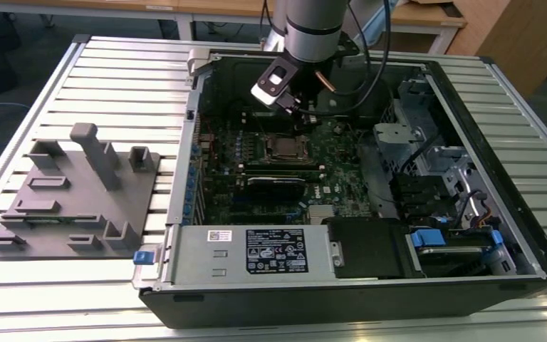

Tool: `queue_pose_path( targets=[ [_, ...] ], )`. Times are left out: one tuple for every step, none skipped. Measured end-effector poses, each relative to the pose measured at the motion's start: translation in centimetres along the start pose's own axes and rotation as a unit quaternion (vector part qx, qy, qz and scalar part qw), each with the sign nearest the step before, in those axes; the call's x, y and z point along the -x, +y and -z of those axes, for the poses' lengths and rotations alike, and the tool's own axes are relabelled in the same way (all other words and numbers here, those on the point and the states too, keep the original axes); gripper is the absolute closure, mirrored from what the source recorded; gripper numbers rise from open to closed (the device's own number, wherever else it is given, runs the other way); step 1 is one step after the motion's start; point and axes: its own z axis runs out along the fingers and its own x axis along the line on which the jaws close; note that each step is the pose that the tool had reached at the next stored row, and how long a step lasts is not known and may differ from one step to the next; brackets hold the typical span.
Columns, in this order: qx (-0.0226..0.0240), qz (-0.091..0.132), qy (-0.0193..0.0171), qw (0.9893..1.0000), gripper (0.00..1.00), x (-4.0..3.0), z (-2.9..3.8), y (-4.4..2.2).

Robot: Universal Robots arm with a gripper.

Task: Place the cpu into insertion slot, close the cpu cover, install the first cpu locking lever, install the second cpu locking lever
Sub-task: 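Close the cpu cover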

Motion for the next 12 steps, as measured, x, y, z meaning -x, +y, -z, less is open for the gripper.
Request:
queue_pose_path(
  targets=[
    [-0.0002, 0.007, 0.0002, 1.0, 0.9, 0.0, 0.0, 0.0],
    [-0.0003, 0.015, 0.0005, 0.9999, 0.9, 0.0, -0.01, 0.0],
    [-0.0005, 0.022, 0.0008, 0.9998, 0.9, 0.0, -0.01, 0.0],
    [-0.0006, 0.028, 0.0009, 0.9996, 0.9, 0.0, 0.0, 0.0],
    [-0.0007, 0.032, 0.0011, 0.9995, 0.9, 0.0, -0.01, 0.0],
    [-0.0007, 0.033, 0.0011, 0.9994, 0.9, 0.0, -0.01, 0.0],
    [-0.0007, 0.033, 0.0012, 0.9994, 0.9, 0.0, -0.01, 0.0],
    [-0.0007, 0.034, 0.0012, 0.9994, 0.9, 0.0, -0.01, 0.0],
    [-0.0007, 0.034, 0.0012, 0.9994, 0.9, 0.0, -0.01, 0.0],
    [-0.0007, 0.034, 0.0012, 0.9994, 0.9, 0.0, -0.01, 0.0],
    [-0.0007, 0.034, 0.0012, 0.9994, 0.9, 0.0, -0.01, 0.0],
    [-0.0007, 0.034, 0.0012, 0.9994, 0.9, 0.0, -0.01, 0.0]
  ],
)
